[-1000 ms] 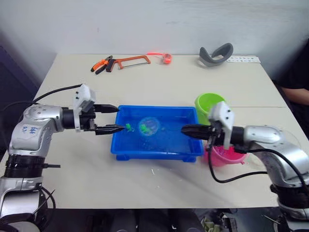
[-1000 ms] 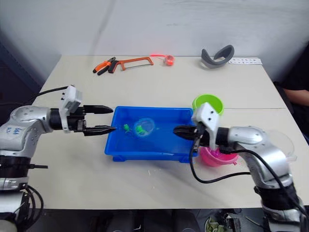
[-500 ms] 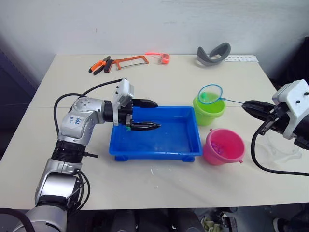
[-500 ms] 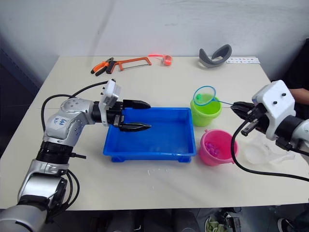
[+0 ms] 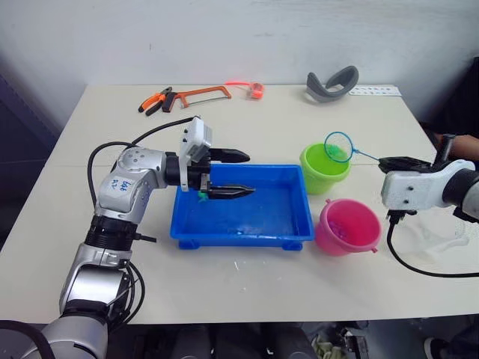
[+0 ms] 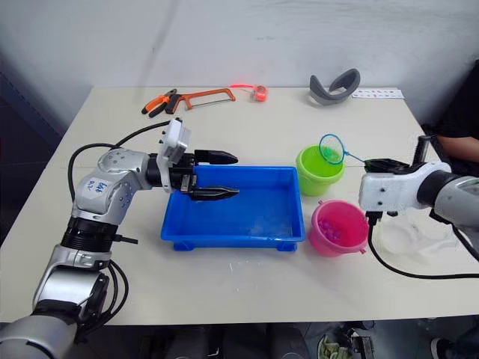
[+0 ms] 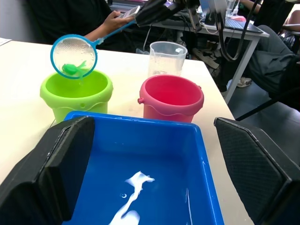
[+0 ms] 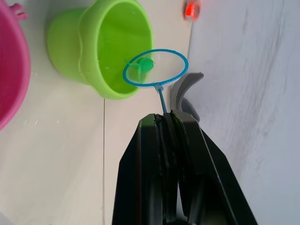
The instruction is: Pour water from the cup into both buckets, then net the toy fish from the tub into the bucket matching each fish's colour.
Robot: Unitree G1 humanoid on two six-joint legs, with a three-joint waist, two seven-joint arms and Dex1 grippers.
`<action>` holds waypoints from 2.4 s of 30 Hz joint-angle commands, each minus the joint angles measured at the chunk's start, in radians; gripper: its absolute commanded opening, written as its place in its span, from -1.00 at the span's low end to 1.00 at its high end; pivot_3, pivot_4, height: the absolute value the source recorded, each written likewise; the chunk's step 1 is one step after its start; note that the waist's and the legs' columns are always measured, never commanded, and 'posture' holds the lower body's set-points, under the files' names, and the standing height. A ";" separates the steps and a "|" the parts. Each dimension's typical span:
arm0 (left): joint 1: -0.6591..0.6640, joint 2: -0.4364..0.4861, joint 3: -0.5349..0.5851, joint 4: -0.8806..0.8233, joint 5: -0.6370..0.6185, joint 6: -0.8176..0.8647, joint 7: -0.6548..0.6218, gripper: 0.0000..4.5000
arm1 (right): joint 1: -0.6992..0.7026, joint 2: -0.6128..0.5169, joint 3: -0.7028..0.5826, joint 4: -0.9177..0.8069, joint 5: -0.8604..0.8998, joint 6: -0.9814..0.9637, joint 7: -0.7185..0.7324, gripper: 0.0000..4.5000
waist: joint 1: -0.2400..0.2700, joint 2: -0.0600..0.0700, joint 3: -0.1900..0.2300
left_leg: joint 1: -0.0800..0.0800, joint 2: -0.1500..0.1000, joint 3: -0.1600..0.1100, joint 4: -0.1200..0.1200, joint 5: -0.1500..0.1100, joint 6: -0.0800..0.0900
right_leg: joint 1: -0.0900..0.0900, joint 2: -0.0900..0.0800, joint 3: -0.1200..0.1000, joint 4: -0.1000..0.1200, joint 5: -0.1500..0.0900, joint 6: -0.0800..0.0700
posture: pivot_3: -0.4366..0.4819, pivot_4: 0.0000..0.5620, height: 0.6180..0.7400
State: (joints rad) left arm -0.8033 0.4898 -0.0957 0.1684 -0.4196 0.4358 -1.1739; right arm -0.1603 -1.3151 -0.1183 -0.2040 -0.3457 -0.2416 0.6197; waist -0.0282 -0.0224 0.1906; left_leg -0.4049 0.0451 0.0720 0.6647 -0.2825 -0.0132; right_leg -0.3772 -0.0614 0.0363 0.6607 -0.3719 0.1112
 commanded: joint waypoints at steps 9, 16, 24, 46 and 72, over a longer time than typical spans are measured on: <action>0.008 0.024 0.026 -0.029 -0.002 -0.011 0.010 0.97 | -0.024 -0.054 -0.081 0.134 -0.151 -0.312 -0.137 -1.00 | 0.000 0.000 0.000 | 0.000 0.001 0.000 0.001 0.000 -0.001 | 0.000 0.000 0.000 0.001 0.000 0.000 | -0.05 -0.47 1.00; -0.002 0.030 0.019 -0.002 0.009 -0.020 0.004 0.97 | -0.031 0.013 -0.119 0.165 -0.024 -0.252 -0.100 -1.00 | 0.000 0.000 0.000 | 0.001 0.001 0.001 0.001 0.001 -0.001 | 0.000 0.000 0.000 0.001 0.000 0.000 | -0.05 -0.47 1.00; 0.061 0.142 0.026 0.056 0.076 -0.071 -0.037 0.97 | -0.075 0.227 -0.113 -0.182 0.755 0.453 0.149 -1.00 | -0.009 0.002 -0.001 | 0.003 0.003 0.000 0.001 0.001 -0.001 | 0.002 0.002 0.001 0.003 0.000 0.000 | -0.05 -0.47 1.00; 0.435 0.445 0.242 -0.259 0.017 0.105 0.018 0.97 | -0.400 0.707 0.420 -0.048 0.848 0.995 0.131 -1.00 | -0.003 0.000 -0.001 | -0.001 0.002 -0.004 -0.001 -0.002 0.004 | 0.000 -0.007 -0.003 0.002 0.000 -0.001 | -0.05 -0.47 1.00; 0.306 0.346 0.211 -0.185 -0.016 0.089 0.066 0.97 | -0.374 0.792 0.210 -0.108 0.845 1.042 0.133 -1.00 | 0.001 0.000 -0.001 | -0.002 0.002 -0.004 -0.002 -0.003 0.003 | 0.000 -0.006 -0.005 0.001 0.000 -0.001 | -0.05 -0.47 1.00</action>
State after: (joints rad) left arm -0.4559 0.8488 0.1197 -0.0214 -0.4110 0.5237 -1.1043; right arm -0.5487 -0.4959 0.1275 -0.2196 0.4770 0.8221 0.7309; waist -0.0270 -0.0226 0.1895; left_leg -0.4065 0.0466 0.0688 0.6628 -0.2850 -0.0101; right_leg -0.3774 -0.0677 0.0316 0.6621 -0.3721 0.1102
